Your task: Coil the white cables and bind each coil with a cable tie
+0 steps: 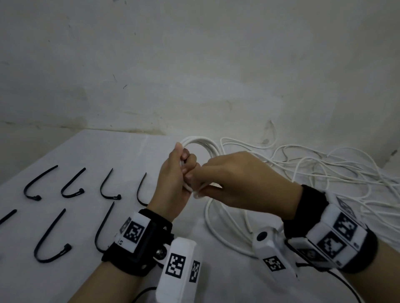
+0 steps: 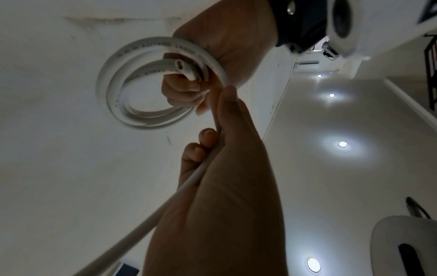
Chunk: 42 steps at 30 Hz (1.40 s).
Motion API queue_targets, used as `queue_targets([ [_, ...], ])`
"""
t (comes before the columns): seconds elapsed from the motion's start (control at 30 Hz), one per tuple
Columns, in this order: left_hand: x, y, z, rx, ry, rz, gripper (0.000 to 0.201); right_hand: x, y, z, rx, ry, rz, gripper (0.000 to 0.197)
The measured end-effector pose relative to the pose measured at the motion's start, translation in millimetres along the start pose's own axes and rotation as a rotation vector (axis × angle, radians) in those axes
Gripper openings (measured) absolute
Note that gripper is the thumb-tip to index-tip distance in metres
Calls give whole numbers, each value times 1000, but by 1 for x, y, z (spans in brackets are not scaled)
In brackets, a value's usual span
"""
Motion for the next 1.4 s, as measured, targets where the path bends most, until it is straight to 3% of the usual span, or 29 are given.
queue_targets([
  [0.13, 3, 1, 5, -161, -16, 17, 41, -8, -5, -10, -58, -59, -15, 11],
  [0.27, 5, -7, 9, -208, 29, 121, 52, -12, 1, -22, -132, -119, -98, 12],
  [0.33, 7, -13, 9, -171, 72, 159, 58, -13, 8, -29, -207, -144, -163, 11],
  [0.47, 8, -17, 9, -51, 124, 167, 48, -11, 8, -38, -271, -171, -212, 8],
  [0.6, 7, -15, 10, 72, 118, 159, 46, -7, -2, -45, -200, -185, -281, 9],
  [0.8, 7, -12, 8, 143, 90, 132, 48, 3, -16, -53, -140, -241, -134, 40],
  [0.9, 9, -12, 6, 45, 62, 161, 44, 4, -18, -59, -124, -287, -108, 48],
  [1.1, 6, -6, -2, -277, -29, 107, 6, 3, -19, -60, -84, -297, -115, 48],
  [1.23, 5, 2, -7, -426, -145, 14, 26, 5, -19, -62, -63, -283, -137, 45],
  [1.4, 9, 0, -12, -527, -261, -24, 21, 5, -15, -59, -86, -282, -176, 42],
])
Point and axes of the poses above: each hand's wrist, its own x-axis away from the middle knuckle, its own y-axis out of the back of the hand, z = x × y, the point moved 3 cm from there along -x, towards the middle knuckle, and after that the axes turned 4 degrees about z, right-handed, at the moved point
